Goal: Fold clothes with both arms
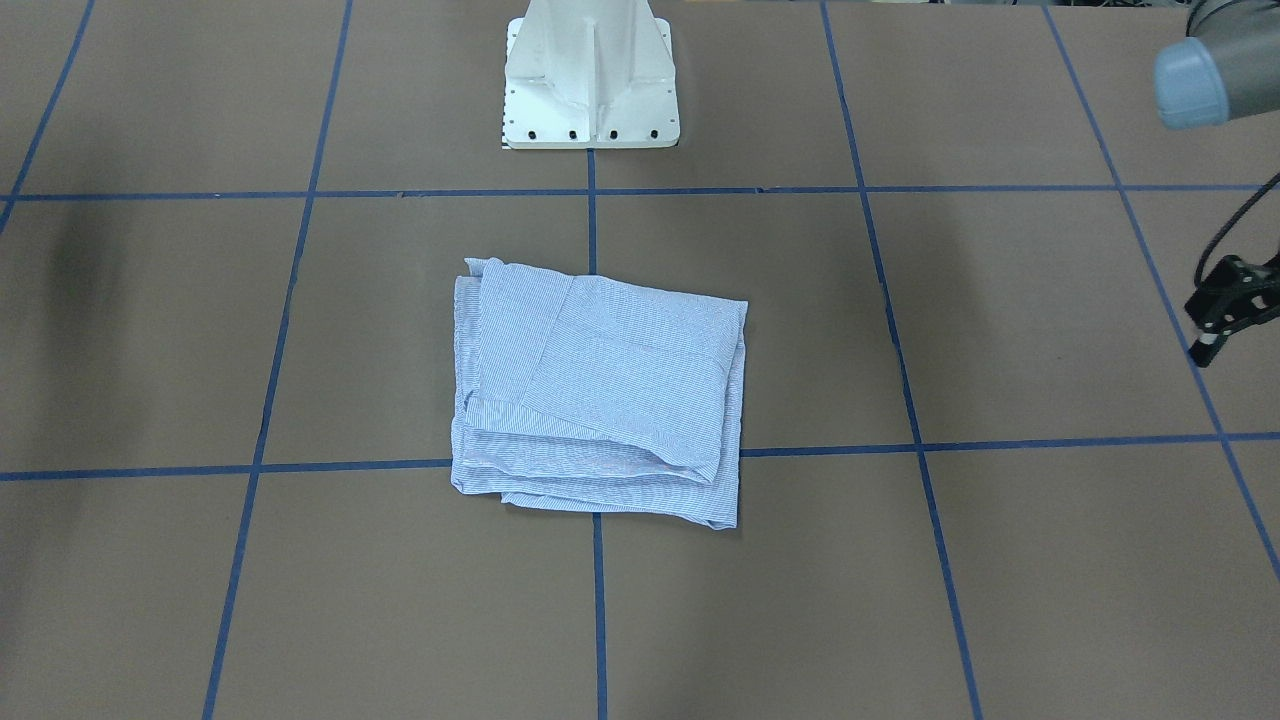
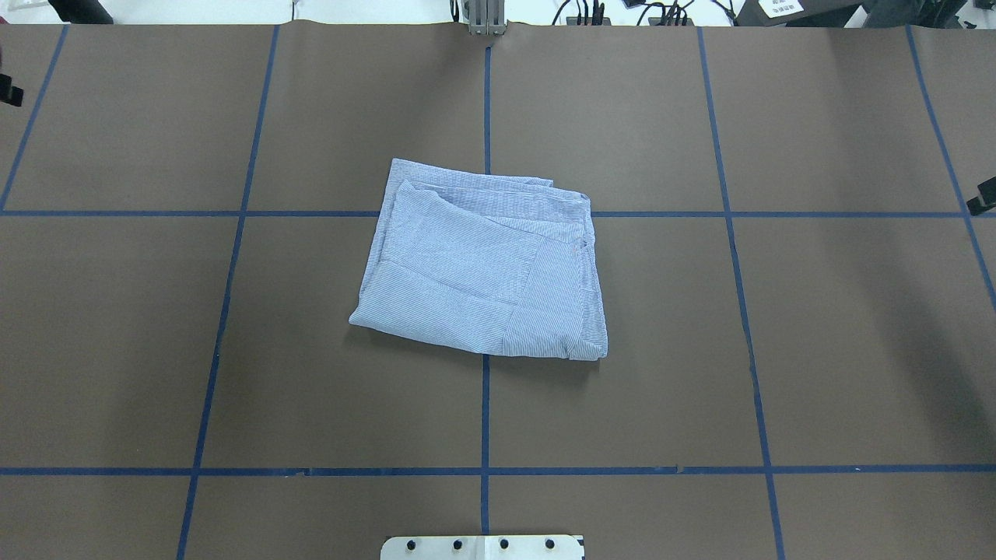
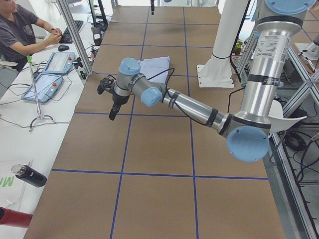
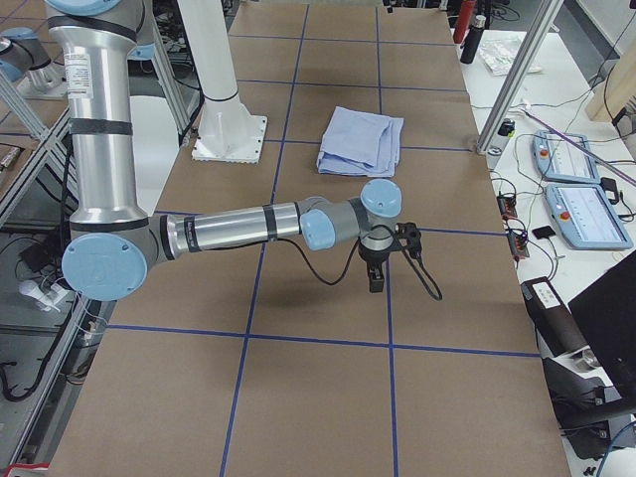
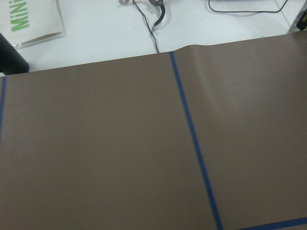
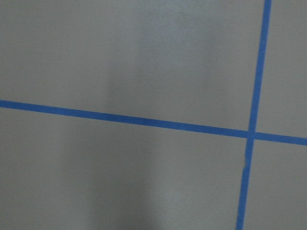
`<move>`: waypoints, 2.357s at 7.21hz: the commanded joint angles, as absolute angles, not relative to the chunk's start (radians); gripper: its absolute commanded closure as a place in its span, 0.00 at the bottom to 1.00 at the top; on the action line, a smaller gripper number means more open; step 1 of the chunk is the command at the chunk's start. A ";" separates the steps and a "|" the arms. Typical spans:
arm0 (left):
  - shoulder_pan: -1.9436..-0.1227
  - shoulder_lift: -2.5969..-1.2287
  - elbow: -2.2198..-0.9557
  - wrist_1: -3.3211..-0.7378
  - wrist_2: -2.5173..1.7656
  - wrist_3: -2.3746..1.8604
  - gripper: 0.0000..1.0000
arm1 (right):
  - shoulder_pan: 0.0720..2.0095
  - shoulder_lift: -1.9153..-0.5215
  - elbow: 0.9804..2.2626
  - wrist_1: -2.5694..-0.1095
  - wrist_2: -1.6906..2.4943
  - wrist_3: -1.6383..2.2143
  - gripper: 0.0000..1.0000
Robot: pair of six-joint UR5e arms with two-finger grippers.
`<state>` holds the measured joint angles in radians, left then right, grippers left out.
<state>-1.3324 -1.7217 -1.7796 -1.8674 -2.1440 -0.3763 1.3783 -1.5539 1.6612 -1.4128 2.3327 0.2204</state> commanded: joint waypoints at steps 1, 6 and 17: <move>-1.434 -1.646 -1.703 -1.877 -2.220 -0.012 0.00 | 1.477 -1.563 1.608 -1.407 2.379 0.193 0.00; -1.500 -1.589 -1.586 -1.884 -2.134 0.019 0.00 | 1.537 -1.655 1.618 -1.404 2.411 0.178 0.00; -1.514 -1.563 -1.648 -1.448 -2.306 0.181 0.00 | 1.537 -1.655 1.526 -1.420 2.416 0.169 0.00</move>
<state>-1.5113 -1.5664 -1.6536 -1.4452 -2.3064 0.1725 1.5370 -1.6568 1.5404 -1.4189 2.4118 0.1720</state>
